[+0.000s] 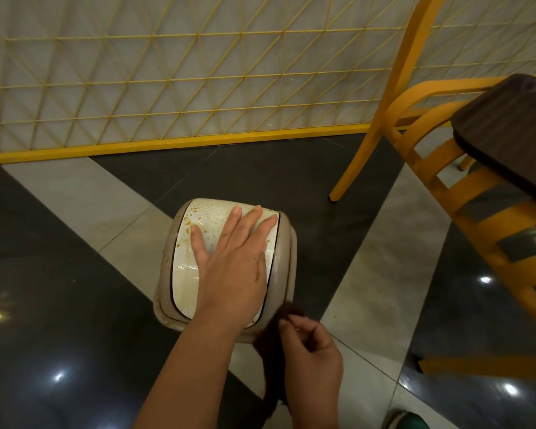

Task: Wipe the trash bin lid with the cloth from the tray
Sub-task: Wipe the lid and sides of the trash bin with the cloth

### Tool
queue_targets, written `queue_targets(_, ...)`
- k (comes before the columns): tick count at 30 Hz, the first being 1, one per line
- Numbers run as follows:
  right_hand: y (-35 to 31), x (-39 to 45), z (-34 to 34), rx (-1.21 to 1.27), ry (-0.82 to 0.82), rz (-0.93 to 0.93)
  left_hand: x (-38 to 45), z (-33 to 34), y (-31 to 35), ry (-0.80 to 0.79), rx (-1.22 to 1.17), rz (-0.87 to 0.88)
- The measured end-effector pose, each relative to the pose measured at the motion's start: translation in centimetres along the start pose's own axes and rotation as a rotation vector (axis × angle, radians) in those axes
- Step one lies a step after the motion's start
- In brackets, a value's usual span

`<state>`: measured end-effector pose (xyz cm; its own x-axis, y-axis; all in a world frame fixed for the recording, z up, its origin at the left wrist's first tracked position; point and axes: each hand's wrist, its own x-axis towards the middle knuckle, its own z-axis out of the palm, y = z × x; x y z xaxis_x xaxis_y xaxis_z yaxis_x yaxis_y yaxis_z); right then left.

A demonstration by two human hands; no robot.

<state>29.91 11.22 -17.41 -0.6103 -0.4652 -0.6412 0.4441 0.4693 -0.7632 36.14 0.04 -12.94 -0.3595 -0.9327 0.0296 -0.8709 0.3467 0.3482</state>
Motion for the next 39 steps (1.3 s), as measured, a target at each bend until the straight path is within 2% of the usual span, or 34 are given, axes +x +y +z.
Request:
queue_targets(2, 0.2, 0.2, -0.2, 0.045, 0.044, 0.035, -0.2, 0.0, 0.2, -0.010, 0.007, -0.002)
queue_targets(6, 1.0, -0.9, 0.4, -0.007, -0.026, 0.042, -0.1, -0.2, 0.2, -0.025, 0.018, -0.005)
queue_targets(10, 0.1, 1.1, 0.3, 0.036, 0.033, 0.039, -0.3, -0.4, 0.4, -0.034, 0.005, -0.005)
queue_targets(17, 0.8, -0.4, 0.4, -0.147, -0.063, 0.009, -0.2, -0.2, 0.2, -0.042, 0.004, -0.009)
queue_targets(23, -2.3, 3.9, 1.0, -0.255, -0.053, -0.279, -0.3, 0.1, -0.1, -0.016, -0.006, -0.002)
queue_targets(29, 2.4, 1.2, -0.6, -0.403, -0.092, -0.304, -0.3, 0.3, -0.1, -0.013, -0.004, 0.002)
queue_targets(31, 1.0, 2.1, -0.7, -0.532, -0.111, -0.394, -0.3, 0.3, -0.1, -0.010, -0.008, 0.005)
queue_targets(34, -3.0, 5.1, 0.3, -0.707, -0.036, -0.585, -0.4, 0.2, -0.1, -0.010, -0.019, 0.010)
queue_targets(37, -4.6, 6.3, 0.9, -0.833, -0.013, -0.658, -0.4, 0.2, -0.2, -0.008, -0.003, 0.008)
queue_targets(39, -3.3, 4.8, 0.0, -0.931, -0.063, -0.658, -0.5, 0.2, -0.2, -0.002, -0.020, 0.005)
